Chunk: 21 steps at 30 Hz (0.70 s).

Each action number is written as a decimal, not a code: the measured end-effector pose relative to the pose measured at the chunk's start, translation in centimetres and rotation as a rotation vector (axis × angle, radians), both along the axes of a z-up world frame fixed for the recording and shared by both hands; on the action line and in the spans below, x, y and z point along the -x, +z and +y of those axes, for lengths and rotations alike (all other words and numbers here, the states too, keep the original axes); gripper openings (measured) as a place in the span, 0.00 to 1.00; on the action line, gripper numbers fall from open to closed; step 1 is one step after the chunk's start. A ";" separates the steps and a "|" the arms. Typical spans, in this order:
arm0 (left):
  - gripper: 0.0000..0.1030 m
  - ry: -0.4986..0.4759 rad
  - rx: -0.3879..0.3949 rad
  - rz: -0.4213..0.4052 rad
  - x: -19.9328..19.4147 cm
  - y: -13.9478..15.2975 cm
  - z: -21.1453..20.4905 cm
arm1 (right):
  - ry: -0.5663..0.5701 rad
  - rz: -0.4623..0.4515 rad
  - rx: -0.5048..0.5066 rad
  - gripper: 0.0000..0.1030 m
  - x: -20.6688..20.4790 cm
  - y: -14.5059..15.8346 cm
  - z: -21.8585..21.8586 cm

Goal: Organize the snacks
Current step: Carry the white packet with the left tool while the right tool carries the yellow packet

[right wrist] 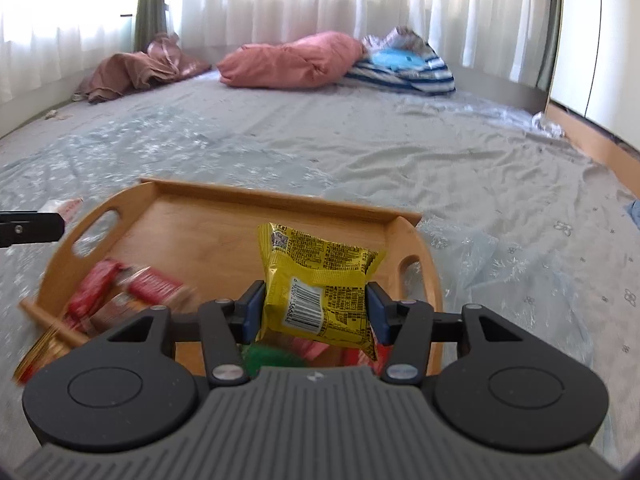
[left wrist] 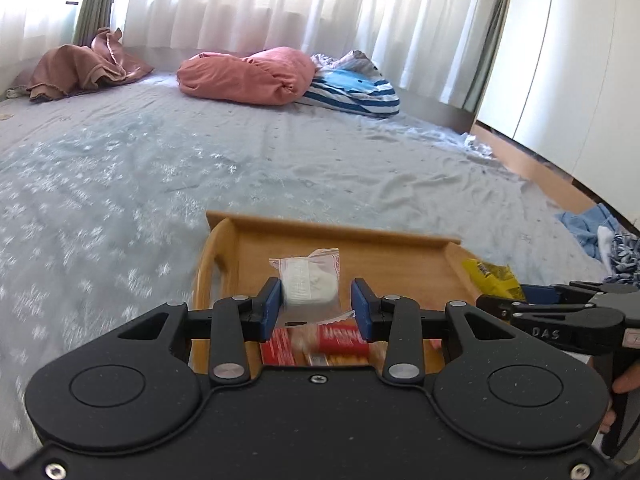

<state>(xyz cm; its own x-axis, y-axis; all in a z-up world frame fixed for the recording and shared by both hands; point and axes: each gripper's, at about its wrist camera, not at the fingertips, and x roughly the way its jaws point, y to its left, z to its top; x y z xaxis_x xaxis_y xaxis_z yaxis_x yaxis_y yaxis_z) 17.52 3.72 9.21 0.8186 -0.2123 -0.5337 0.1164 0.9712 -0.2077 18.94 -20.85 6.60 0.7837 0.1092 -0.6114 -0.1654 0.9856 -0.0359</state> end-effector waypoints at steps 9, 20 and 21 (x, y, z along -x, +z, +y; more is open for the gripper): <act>0.35 0.015 -0.055 0.081 -6.9 -3.5 -0.7 | -0.048 0.079 -0.006 0.55 -5.8 -2.3 -0.9; 0.35 0.033 -0.081 0.128 -9.3 -6.1 -0.5 | -0.094 0.115 -0.013 0.55 -6.8 -4.2 -1.8; 0.35 0.033 -0.082 0.130 -9.4 -6.2 -0.5 | -0.092 0.114 -0.014 0.55 -6.7 -4.2 -1.8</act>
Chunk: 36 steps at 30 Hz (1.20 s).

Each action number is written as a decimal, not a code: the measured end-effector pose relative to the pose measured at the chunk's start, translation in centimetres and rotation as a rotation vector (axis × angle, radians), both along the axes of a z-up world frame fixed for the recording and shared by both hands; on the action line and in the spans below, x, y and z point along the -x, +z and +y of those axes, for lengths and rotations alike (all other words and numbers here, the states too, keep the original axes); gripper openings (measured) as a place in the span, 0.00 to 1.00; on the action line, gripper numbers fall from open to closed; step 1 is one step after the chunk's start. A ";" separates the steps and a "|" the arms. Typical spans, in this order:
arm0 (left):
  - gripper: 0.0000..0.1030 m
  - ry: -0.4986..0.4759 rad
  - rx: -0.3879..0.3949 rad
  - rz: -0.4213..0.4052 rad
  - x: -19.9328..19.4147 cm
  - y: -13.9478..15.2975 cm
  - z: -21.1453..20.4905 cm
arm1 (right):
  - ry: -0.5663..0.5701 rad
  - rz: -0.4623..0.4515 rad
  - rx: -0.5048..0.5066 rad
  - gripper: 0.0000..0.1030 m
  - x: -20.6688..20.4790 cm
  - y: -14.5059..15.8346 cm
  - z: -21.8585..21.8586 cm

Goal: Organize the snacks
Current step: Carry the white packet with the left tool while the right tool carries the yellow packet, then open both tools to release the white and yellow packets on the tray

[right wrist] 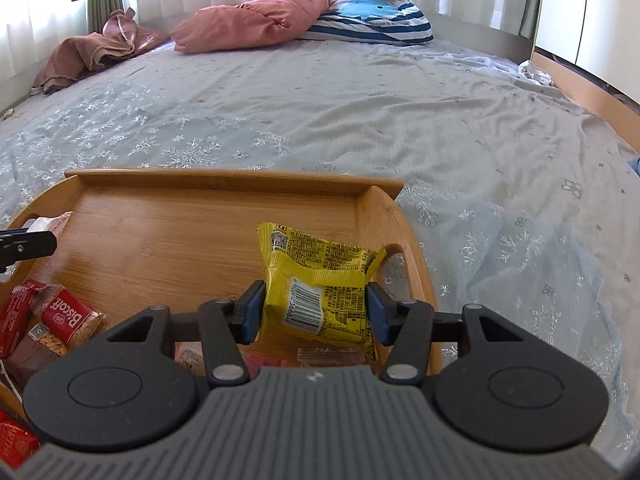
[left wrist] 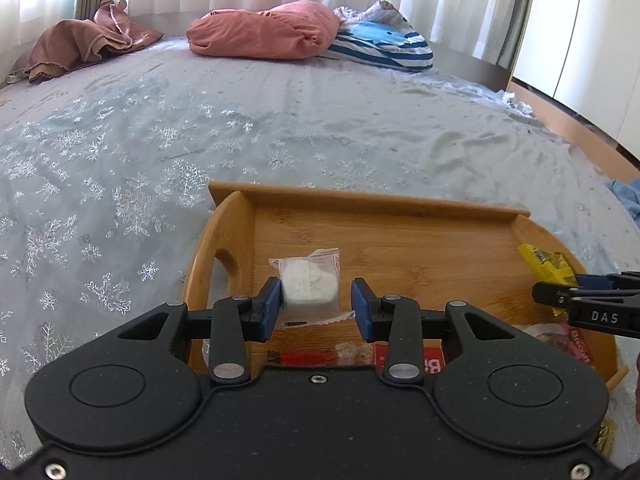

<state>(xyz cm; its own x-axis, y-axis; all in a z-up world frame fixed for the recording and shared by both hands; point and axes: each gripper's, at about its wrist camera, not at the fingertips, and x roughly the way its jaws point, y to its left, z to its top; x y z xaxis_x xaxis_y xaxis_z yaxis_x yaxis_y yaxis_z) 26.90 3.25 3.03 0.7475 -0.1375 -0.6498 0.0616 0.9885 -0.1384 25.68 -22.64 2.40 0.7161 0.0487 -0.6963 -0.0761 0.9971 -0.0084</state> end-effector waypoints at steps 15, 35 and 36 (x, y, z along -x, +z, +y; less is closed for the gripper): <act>0.35 0.005 -0.033 0.035 -0.4 -1.1 -0.3 | 0.007 0.015 0.003 0.57 -0.2 -0.6 0.4; 0.43 0.016 -0.057 0.053 -0.5 -1.2 -0.3 | 0.021 0.025 0.001 0.70 -0.2 -1.1 0.4; 0.45 0.020 -0.048 0.055 -0.5 -1.1 -0.2 | 0.022 0.026 -0.004 0.73 -0.2 -1.1 0.4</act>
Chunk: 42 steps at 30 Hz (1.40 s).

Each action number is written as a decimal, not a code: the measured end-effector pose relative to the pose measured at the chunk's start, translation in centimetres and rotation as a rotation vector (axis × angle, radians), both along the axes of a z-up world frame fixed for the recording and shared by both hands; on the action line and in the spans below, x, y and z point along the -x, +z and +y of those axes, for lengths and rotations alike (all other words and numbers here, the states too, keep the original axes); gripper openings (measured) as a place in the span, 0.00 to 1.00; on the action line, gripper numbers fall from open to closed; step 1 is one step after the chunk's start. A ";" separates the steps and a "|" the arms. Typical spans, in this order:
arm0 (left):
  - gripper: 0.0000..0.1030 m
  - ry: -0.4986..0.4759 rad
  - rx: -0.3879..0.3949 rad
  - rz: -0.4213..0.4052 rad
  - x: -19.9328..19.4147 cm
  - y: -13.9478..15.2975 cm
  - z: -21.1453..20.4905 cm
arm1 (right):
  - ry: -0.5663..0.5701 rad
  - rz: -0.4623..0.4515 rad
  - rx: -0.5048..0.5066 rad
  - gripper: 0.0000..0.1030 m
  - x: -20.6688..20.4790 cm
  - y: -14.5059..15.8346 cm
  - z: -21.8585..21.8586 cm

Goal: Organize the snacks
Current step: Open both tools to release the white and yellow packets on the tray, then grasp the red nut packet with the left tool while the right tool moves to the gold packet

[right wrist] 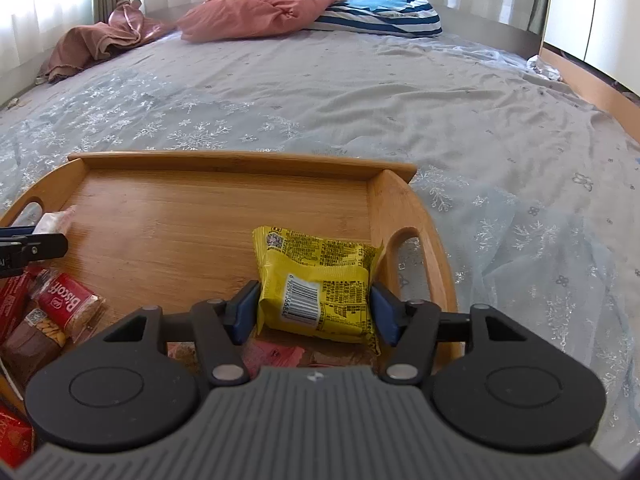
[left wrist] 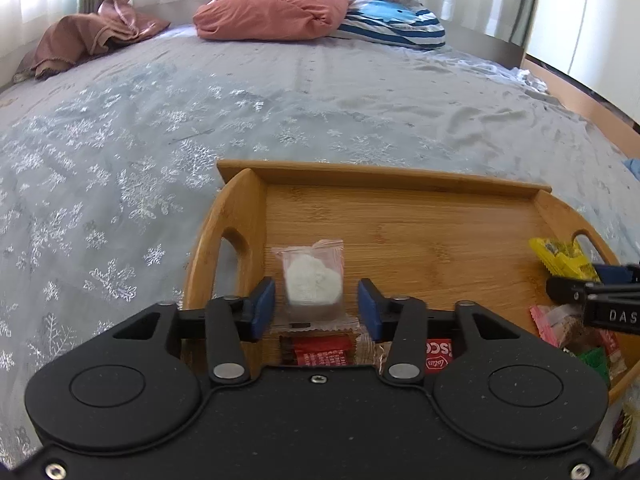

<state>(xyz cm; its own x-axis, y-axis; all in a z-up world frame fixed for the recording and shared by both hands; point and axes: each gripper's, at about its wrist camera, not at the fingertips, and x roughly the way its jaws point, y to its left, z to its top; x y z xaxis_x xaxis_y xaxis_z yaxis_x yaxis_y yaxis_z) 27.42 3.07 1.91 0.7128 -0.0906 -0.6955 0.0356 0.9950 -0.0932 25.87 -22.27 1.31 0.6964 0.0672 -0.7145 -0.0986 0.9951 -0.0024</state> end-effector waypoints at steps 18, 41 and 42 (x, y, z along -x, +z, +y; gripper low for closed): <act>0.95 -0.110 -0.027 -0.116 7.5 5.4 -0.5 | 0.071 -0.101 0.041 1.00 4.4 3.5 0.3; 0.98 -0.201 -0.033 -0.140 18.9 2.9 -2.0 | 0.175 -0.215 0.057 1.00 16.4 0.9 -0.4; 0.98 -0.201 -0.035 -0.135 19.0 2.7 -2.0 | 0.166 -0.217 0.057 1.00 16.5 0.7 -0.5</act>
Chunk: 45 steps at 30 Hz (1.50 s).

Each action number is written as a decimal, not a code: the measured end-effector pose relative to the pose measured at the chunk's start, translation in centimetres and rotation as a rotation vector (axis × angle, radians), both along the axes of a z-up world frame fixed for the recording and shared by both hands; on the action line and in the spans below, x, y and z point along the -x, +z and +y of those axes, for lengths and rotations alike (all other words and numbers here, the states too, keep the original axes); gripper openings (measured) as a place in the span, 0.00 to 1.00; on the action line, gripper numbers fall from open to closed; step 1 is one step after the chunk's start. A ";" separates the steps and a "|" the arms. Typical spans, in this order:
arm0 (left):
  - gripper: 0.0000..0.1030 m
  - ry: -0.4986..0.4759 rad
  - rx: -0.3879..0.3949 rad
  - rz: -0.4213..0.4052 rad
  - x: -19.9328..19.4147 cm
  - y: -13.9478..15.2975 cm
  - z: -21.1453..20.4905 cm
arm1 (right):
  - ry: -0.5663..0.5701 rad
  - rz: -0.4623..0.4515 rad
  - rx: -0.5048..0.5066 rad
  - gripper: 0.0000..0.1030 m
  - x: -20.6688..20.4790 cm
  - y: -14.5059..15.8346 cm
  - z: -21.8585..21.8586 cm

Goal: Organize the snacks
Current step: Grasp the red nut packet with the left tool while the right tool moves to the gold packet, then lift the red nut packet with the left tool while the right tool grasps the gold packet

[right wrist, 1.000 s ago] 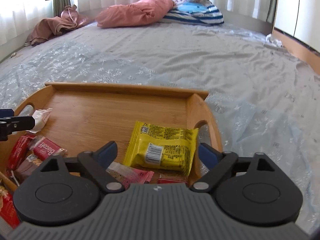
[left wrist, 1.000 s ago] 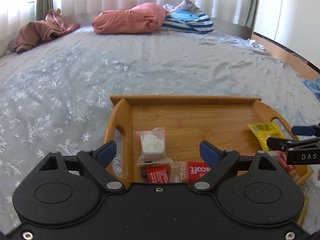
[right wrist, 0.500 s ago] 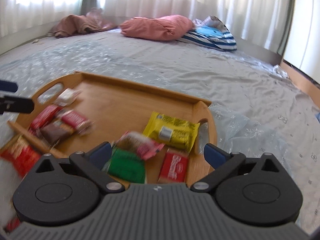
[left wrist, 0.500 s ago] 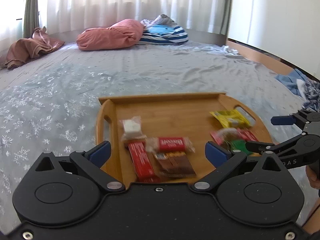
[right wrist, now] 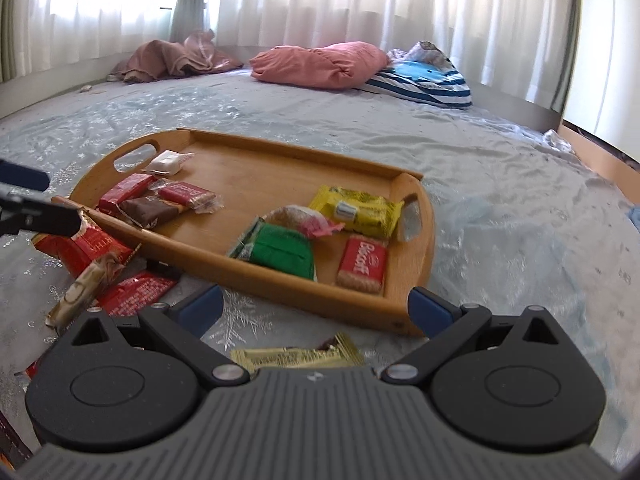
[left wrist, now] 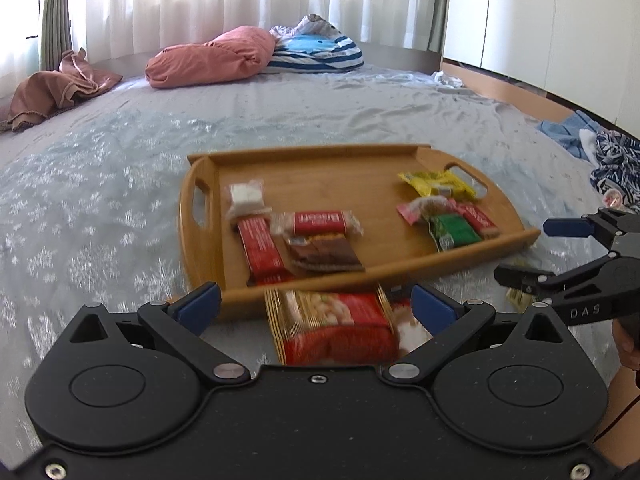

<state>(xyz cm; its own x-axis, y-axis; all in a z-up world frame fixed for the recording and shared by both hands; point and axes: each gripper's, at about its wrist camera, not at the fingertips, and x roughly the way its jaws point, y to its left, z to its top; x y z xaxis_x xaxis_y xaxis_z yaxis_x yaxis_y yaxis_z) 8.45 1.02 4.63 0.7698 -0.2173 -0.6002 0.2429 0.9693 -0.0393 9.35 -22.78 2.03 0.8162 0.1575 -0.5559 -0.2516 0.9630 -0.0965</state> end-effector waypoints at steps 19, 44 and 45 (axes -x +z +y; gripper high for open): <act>0.89 0.027 -0.001 -0.010 0.3 -1.8 -0.8 | -0.061 0.056 -0.054 1.00 0.2 -3.3 -0.9; 0.53 0.057 0.164 0.110 -0.5 -3.0 0.0 | -0.063 0.037 -0.070 1.00 0.5 -3.8 -1.0; 0.52 0.058 0.167 0.111 -0.6 -3.0 0.0 | -0.064 0.034 -0.065 1.00 0.5 -3.8 -0.9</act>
<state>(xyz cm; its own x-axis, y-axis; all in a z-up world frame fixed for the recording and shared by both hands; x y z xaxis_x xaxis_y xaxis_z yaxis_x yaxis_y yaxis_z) 9.00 1.04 1.62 0.7154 -0.2779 -0.6411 0.1717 0.9593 -0.2243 8.85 -23.72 -1.78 0.8063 0.1429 -0.5740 -0.1918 0.9811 -0.0253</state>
